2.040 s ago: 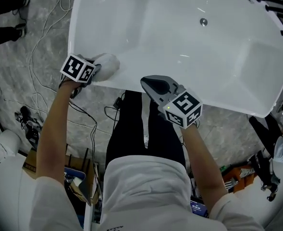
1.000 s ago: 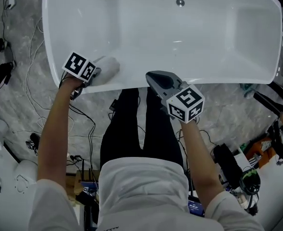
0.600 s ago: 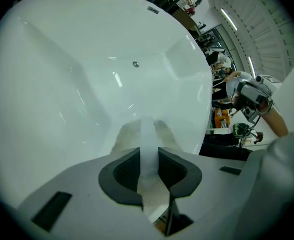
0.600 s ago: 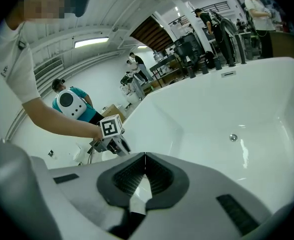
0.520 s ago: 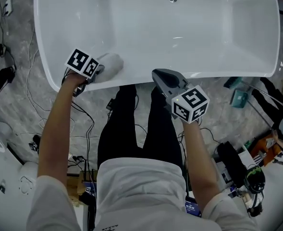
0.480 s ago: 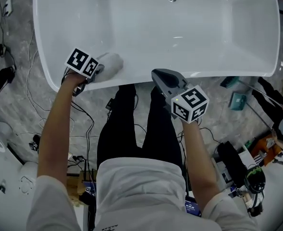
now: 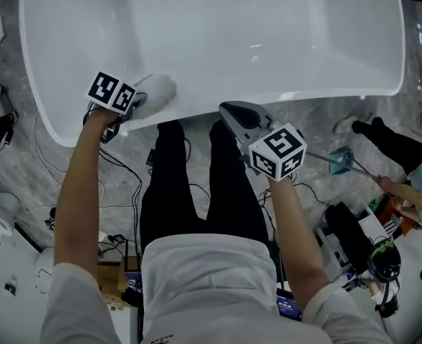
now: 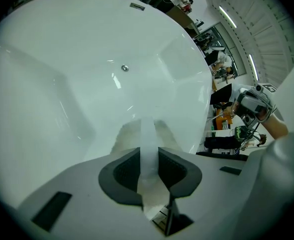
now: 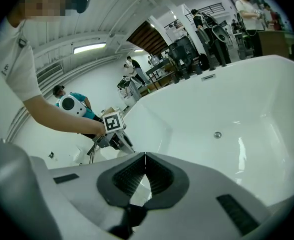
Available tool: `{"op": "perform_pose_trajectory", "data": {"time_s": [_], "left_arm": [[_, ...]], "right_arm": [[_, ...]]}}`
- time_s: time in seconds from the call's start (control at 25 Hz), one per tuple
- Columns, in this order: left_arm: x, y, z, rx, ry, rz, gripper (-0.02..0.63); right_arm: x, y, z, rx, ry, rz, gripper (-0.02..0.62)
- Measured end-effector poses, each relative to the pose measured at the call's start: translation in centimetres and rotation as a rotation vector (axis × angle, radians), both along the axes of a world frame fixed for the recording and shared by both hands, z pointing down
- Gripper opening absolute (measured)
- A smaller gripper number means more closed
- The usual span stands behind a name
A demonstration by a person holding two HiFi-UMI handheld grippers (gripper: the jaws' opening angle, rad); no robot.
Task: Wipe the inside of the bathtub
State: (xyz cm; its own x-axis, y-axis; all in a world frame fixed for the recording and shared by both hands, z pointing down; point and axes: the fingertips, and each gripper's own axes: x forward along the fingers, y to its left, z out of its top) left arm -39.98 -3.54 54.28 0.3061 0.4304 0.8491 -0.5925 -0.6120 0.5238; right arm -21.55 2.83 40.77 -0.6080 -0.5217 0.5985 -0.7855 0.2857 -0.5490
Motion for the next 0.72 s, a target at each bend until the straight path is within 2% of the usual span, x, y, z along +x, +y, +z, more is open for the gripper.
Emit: {"op": "perform_pose_trajectory", "data": {"time_s": [0.4, 0.72], "left_arm": [[7.8, 0.8, 0.1, 0.023, -0.021, 0.051, 0.089], [12.4, 1.3, 0.1, 0.031, -0.041, 0.077, 0.089]], "right_arm": [[8.8, 3.9, 0.2, 0.001, 0.001, 0.095, 0.020], [12.7, 6.0, 0.6, 0.016, -0.029, 0.145, 0.020]]}}
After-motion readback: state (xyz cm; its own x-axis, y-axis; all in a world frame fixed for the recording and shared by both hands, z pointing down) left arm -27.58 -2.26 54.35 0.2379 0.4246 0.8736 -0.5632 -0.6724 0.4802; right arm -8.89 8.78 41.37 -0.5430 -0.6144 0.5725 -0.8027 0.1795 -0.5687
